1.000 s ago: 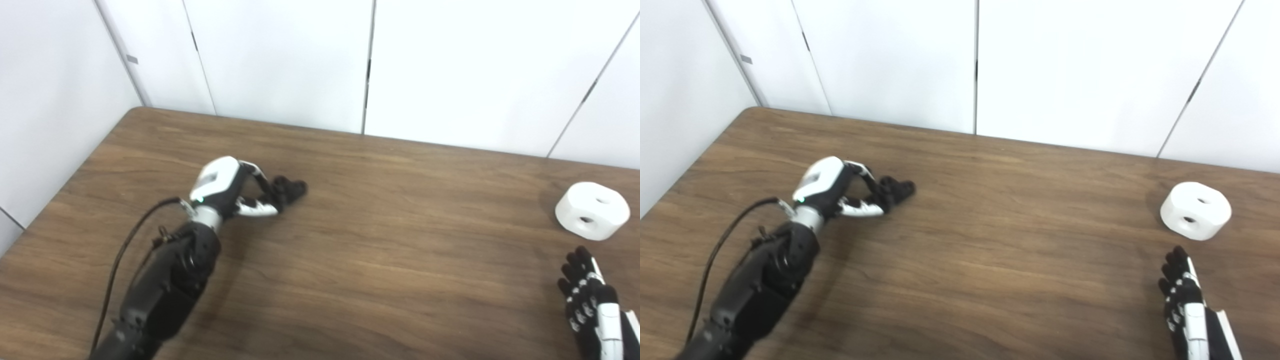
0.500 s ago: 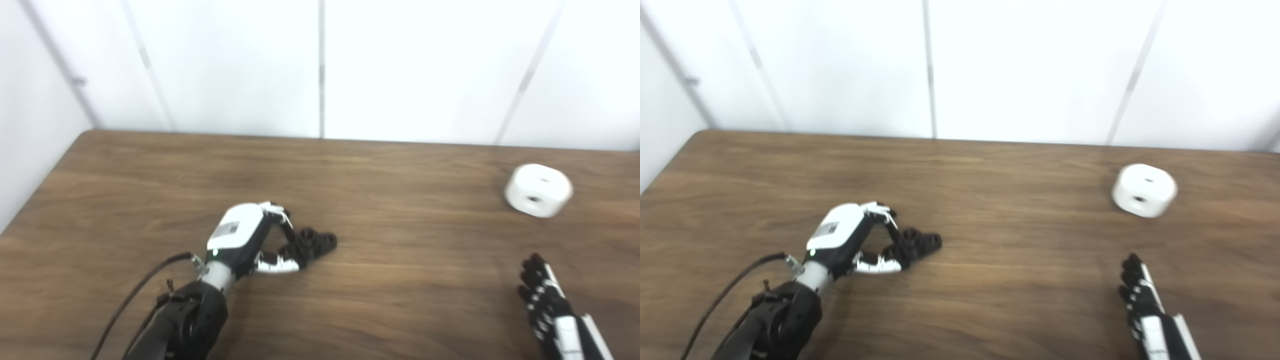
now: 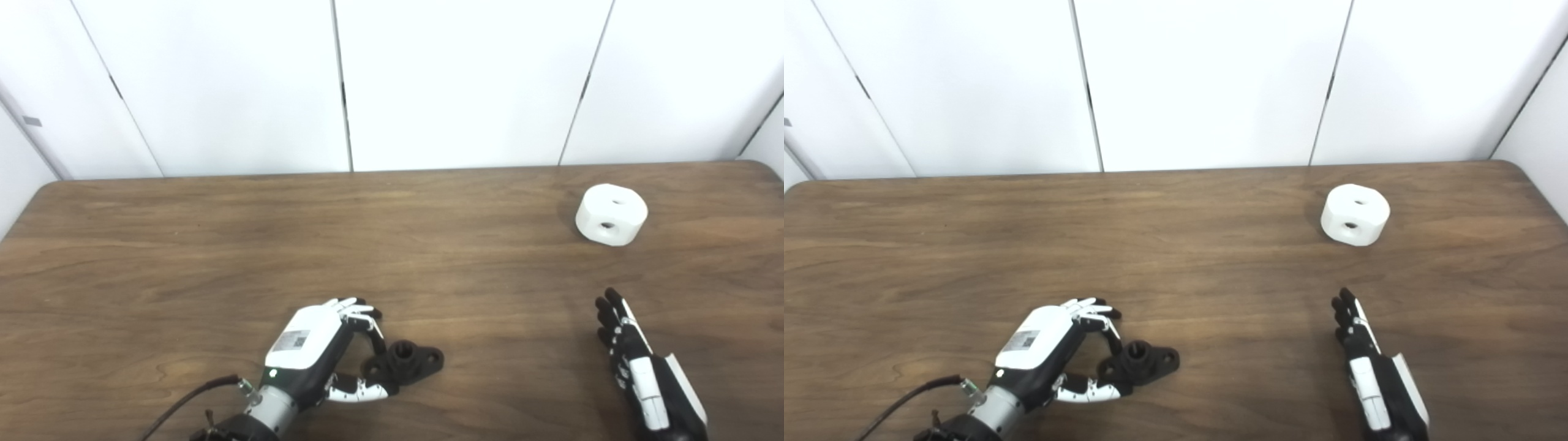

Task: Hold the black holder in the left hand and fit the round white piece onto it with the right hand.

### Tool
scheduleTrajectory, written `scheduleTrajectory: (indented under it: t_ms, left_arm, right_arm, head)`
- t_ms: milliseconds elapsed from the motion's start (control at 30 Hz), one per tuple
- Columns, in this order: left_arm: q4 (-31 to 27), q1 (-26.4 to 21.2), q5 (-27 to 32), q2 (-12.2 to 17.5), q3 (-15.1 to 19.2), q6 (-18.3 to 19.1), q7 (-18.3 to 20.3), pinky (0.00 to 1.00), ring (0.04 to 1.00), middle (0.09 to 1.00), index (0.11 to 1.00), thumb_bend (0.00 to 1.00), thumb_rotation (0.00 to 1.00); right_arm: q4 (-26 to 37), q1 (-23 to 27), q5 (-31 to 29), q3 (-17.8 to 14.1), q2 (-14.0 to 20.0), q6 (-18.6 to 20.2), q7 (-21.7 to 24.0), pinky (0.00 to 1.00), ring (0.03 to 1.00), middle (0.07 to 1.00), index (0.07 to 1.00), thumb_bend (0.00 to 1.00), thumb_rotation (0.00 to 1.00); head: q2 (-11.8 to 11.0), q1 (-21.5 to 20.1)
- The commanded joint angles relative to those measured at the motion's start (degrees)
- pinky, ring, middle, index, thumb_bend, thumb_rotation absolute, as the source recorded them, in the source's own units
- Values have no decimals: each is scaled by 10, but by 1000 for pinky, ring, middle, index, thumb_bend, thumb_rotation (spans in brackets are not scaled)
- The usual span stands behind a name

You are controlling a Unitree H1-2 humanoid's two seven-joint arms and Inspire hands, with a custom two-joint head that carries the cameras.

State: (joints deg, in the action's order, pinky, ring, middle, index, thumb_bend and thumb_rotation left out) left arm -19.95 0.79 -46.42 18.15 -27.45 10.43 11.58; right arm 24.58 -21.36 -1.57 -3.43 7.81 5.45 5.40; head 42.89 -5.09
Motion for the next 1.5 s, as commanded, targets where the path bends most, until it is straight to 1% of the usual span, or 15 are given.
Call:
scheduleTrajectory:
  t_ms: [0,200,433,533,733,800,900,1000,1133,1167,1267,1300,1333,1367,1467]
  left_arm:
    - [-1,6,-9,1,-15,-10,33,910,900,809,489,516,61]
    - [7,14,-20,-6,-23,-21,27,915,897,807,489,517,60]
    - [9,23,-19,-12,-17,-26,23,922,899,806,489,517,59]
    - [11,22,-26,-12,-15,-27,23,927,902,807,489,517,59]
    - [18,23,-31,-16,-11,-31,17,923,902,808,489,517,59]
    - [20,23,-33,-17,-11,-32,16,923,902,807,489,517,59]
    - [24,24,-32,-17,-9,-36,12,926,903,806,489,517,58]
    - [27,24,-35,-18,-10,-39,11,926,902,806,489,517,58]
    - [31,24,-38,-19,-9,-44,12,920,901,806,489,517,58]
    - [33,25,-38,-20,-9,-46,11,919,901,806,489,518,58]
    - [35,26,-42,-20,-8,-47,12,918,903,806,489,518,58]
    - [35,26,-42,-19,-7,-47,13,917,903,807,489,518,58]
    - [36,26,-41,-19,-7,-47,14,916,904,807,489,518,58]
    - [36,26,-40,-19,-7,-47,15,918,904,808,489,518,59]
    - [37,27,-39,-18,-6,-48,17,921,904,807,489,518,59]
  right_arm:
    - [15,-10,6,7,-10,10,-4,1000,1000,981,1000,668,1000]
    - [24,-11,-1,10,-8,21,-10,1000,1000,984,1000,649,1000]
    - [34,-11,-18,6,-6,35,-11,1000,1000,990,1000,660,1000]
    - [39,-8,-37,-1,-8,38,-13,1000,1000,994,1000,635,1000]
    - [48,13,-36,-27,0,43,-31,1000,1000,979,1000,565,983]
    - [52,29,-25,-43,9,52,-40,1000,1000,978,987,584,848]
    - [62,60,-21,-68,22,74,-49,1000,1000,974,979,602,684]
    - [63,94,17,-82,39,88,-61,977,982,958,971,597,538]
    - [63,135,88,-84,70,120,-70,951,960,947,966,615,462]
    - [61,146,108,-84,78,128,-71,951,958,945,962,635,424]
    - [54,179,158,-82,105,151,-67,935,953,947,958,686,381]
    - [46,193,173,-82,116,154,-67,914,941,942,947,705,365]
    - [36,207,184,-82,126,157,-66,836,892,912,921,719,349]
    - [24,221,194,-82,135,160,-66,803,868,894,899,736,340]
    - [-12,260,215,-79,158,167,-65,816,866,882,863,771,314]
  head:
    - [2,-2]
    - [6,-6]
    - [9,-12]
    - [9,-16]
    - [7,-30]
    - [7,-37]
    - [6,-37]
    - [6,-39]
    - [0,-50]
    - [-1,-55]
    - [-1,-55]
    - [-2,-63]
    - [-4,-66]
    - [-4,-69]
    - [-7,-85]
